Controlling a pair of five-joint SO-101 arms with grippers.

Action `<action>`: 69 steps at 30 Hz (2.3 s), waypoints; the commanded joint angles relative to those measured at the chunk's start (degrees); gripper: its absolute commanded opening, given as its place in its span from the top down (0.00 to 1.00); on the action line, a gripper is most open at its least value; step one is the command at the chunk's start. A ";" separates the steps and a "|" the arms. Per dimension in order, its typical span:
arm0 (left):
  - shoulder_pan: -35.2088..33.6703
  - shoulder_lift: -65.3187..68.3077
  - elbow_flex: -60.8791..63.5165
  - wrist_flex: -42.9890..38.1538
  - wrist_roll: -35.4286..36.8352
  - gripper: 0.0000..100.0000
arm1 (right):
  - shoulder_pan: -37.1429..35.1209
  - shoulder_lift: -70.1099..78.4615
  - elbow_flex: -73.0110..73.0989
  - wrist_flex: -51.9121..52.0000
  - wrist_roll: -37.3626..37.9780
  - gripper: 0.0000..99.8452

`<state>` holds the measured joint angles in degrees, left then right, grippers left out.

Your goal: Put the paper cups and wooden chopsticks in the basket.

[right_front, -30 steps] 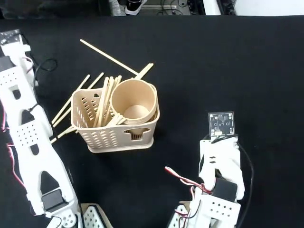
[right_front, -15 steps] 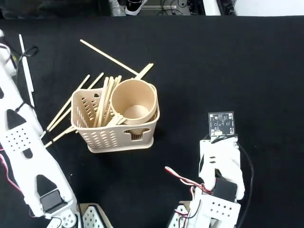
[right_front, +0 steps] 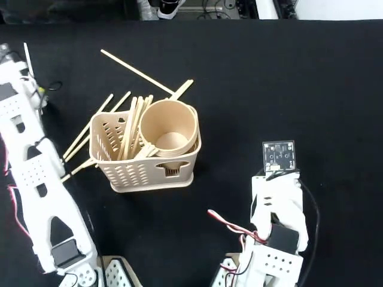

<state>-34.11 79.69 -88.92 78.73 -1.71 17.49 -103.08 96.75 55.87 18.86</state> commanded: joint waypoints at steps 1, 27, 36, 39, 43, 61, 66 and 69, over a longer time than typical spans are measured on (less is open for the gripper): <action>2.15 -0.62 0.31 4.31 -2.81 0.97 | -0.79 -2.42 -0.13 0.26 0.44 0.99; -2.24 -12.84 -0.66 13.63 -0.88 0.97 | -0.79 -2.42 -0.13 0.26 0.44 0.99; -5.49 -3.96 -0.48 4.40 7.12 0.76 | -0.79 -2.42 -0.13 0.26 0.44 0.99; -4.09 -2.90 -0.13 3.52 7.12 0.76 | -0.79 -2.42 -0.13 0.26 0.44 0.99; -3.65 -2.90 -0.57 4.92 7.38 0.76 | -0.79 -2.42 -0.13 0.26 0.44 0.99; -0.75 -1.93 -4.09 2.29 11.52 0.76 | -0.79 -2.42 -0.13 0.26 0.44 0.99; -0.84 2.02 -3.56 -0.53 11.34 0.77 | -0.79 -2.42 -0.13 0.26 0.44 0.99; -1.63 4.04 -3.56 -0.44 8.97 0.86 | -0.79 -2.42 -0.13 0.26 0.44 0.99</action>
<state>-35.34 82.33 -92.26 78.99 9.01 17.49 -103.08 96.75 55.87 18.86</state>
